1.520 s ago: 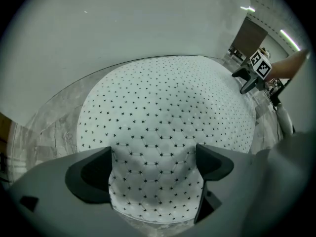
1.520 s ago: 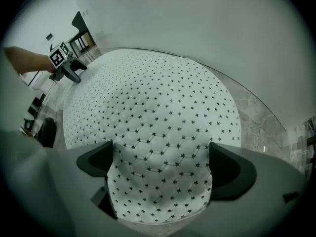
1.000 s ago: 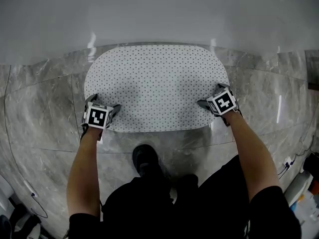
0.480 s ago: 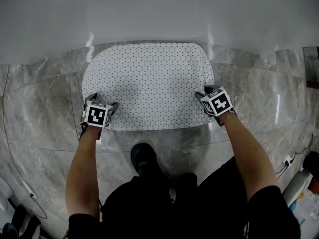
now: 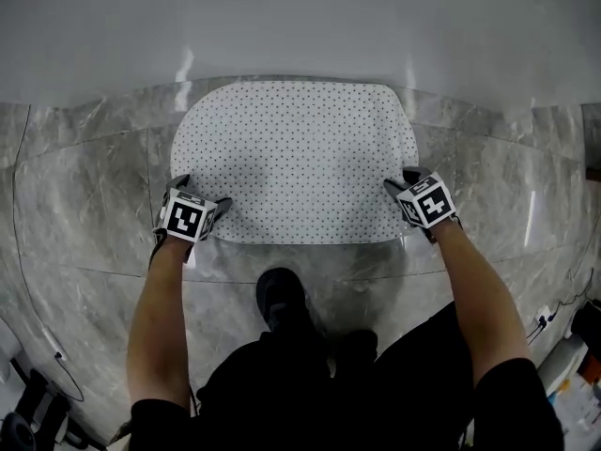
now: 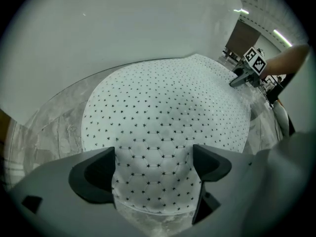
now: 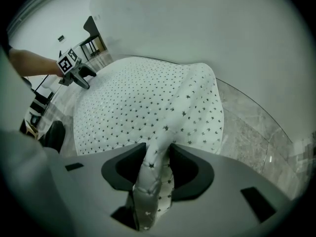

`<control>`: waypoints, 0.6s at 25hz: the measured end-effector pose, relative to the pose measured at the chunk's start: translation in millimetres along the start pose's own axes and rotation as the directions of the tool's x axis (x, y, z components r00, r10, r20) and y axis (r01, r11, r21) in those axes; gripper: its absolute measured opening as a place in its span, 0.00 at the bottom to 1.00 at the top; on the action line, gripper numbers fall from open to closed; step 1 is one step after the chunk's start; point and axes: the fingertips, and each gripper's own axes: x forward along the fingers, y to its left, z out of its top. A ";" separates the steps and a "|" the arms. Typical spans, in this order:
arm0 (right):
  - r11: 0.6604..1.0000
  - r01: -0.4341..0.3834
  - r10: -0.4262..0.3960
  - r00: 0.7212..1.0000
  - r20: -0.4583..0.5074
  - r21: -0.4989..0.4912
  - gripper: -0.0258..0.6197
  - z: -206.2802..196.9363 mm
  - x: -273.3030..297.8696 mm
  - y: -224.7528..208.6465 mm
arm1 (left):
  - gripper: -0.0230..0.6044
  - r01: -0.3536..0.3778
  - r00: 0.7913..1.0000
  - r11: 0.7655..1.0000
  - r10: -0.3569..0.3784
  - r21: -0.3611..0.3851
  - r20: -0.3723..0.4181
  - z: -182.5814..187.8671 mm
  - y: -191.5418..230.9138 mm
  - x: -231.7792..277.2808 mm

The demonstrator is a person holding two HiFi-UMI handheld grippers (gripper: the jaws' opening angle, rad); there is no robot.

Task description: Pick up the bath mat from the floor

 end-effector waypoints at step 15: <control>0.999 0.045 -0.045 0.999 -0.008 -0.022 0.29 0.7 1.4 -3.1 | 0.66 -0.024 0.999 0.999 0.026 0.042 -0.041 9.3 -9.1 -3.2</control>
